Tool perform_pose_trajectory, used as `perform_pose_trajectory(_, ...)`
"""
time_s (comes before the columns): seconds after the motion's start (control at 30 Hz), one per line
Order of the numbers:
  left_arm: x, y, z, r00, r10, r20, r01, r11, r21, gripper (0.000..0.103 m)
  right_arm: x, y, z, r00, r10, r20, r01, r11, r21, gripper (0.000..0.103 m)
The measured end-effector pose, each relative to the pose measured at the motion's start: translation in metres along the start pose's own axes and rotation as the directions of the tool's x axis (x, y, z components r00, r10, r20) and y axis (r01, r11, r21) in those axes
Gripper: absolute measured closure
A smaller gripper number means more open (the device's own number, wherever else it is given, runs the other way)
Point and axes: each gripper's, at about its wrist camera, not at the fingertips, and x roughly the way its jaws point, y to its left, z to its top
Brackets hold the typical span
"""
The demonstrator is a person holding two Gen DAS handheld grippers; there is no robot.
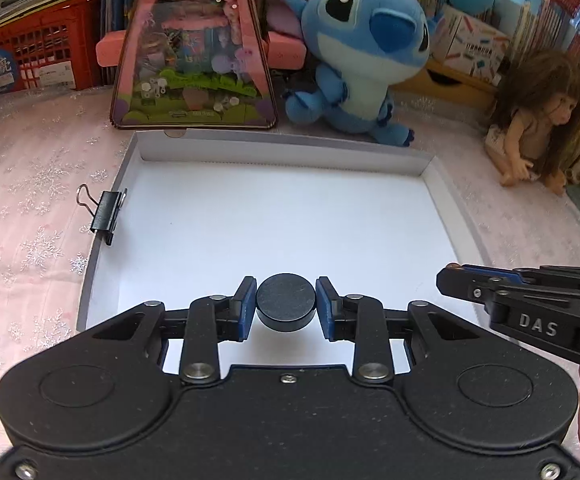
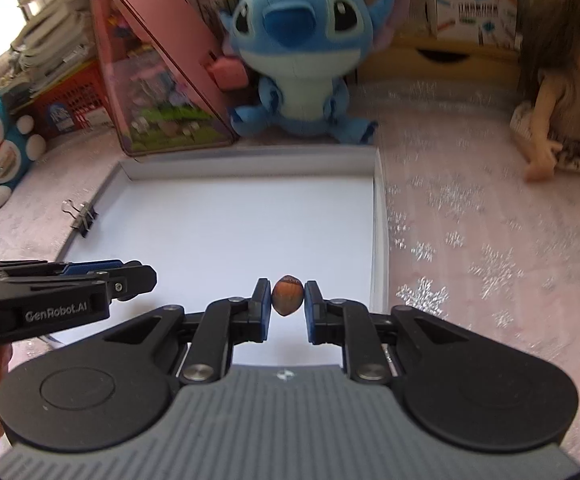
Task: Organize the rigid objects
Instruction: 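Carry the black lid and walnut over the white tray with both grippers, then open both grippers to drop the lid and walnut into the tray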
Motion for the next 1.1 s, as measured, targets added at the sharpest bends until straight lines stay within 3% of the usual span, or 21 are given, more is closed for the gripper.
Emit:
perform_pose_trajectory(0.8,0.019,-0.009,-0.014,0.999,0.035,-0.001,-0.035,0.998,0.053,0.073,0.017,0.002,-0.007,0.999,-0.030,-0.029,0.029,0.999,-0.029,0.081)
perform_pose_trajectory(0.9,0.018,-0.011,-0.015,0.999,0.040,0.004,-0.040,0.997,0.068,0.073,0.016,0.002,-0.007,0.999,-0.025,-0.020,0.025,0.999,-0.027,0.075)
perform_pose_trajectory(0.97,0.017,-0.012,-0.015,0.999,0.038,0.004,-0.038,0.997,0.068,0.073,0.014,0.001,-0.007,1.000,-0.024,-0.009,0.024,1.000,-0.016,0.056)
perform_pose_trajectory(1.03,0.013,-0.012,-0.016,0.999,0.038,0.014,-0.039,0.997,0.070,0.069,0.010,-0.001,-0.008,1.000,-0.011,0.011,0.011,1.000,-0.003,0.052)
perform_pose_trajectory(1.1,0.002,-0.014,-0.018,0.997,0.049,0.060,-0.055,0.993,0.103,0.053,0.003,-0.002,-0.009,0.999,-0.007,0.037,0.007,1.000,-0.002,0.043)
